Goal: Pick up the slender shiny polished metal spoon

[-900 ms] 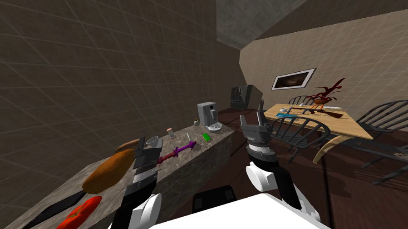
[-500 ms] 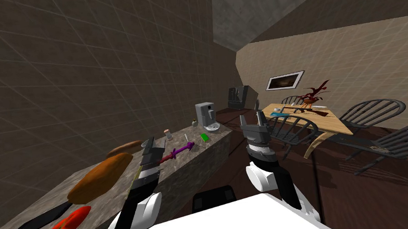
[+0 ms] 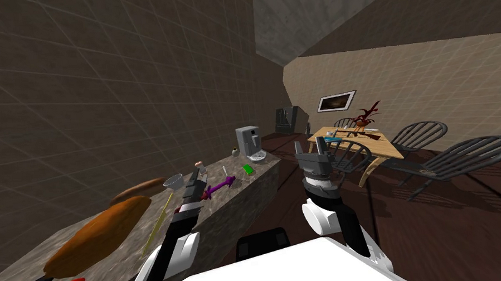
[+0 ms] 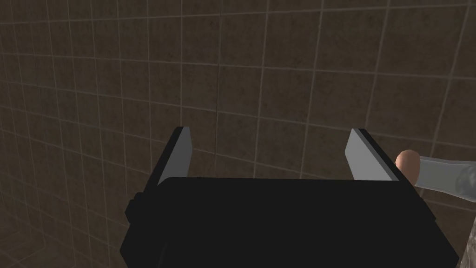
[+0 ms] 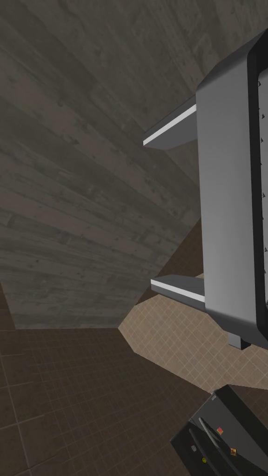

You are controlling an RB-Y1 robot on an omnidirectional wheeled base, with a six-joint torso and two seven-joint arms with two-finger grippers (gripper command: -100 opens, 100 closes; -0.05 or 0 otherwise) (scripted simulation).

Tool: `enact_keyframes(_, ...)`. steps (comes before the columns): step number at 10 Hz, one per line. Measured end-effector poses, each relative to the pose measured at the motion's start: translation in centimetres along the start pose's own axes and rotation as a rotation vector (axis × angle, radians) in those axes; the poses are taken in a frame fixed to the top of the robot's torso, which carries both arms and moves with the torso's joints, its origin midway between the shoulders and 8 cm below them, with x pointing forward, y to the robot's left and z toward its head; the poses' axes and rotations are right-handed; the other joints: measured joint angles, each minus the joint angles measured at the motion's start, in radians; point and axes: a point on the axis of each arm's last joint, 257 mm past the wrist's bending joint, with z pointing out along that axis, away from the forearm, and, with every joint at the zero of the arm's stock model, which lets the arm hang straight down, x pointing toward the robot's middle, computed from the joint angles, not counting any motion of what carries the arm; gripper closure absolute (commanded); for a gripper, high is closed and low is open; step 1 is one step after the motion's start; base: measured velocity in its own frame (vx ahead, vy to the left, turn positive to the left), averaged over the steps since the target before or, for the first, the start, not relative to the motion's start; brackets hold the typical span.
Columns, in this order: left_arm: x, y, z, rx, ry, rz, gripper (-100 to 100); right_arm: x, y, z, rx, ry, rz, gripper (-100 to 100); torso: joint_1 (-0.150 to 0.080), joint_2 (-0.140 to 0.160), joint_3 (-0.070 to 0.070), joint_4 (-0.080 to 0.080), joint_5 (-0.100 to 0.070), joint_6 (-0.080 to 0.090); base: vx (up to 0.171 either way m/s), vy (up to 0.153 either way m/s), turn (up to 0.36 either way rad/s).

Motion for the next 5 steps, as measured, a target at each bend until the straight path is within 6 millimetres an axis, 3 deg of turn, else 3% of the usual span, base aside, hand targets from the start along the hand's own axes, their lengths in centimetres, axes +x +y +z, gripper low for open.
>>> enact_keyframes(5, -0.3, 5.6, 0.1, -0.132, 0.047, 0.093, -100, 0.0, 0.0, 0.0, 0.000, 0.000, 0.000, 0, 0.000, 0.000, 0.000, 0.000, 0.000, 0.000, 0.003, -0.003, -0.131)
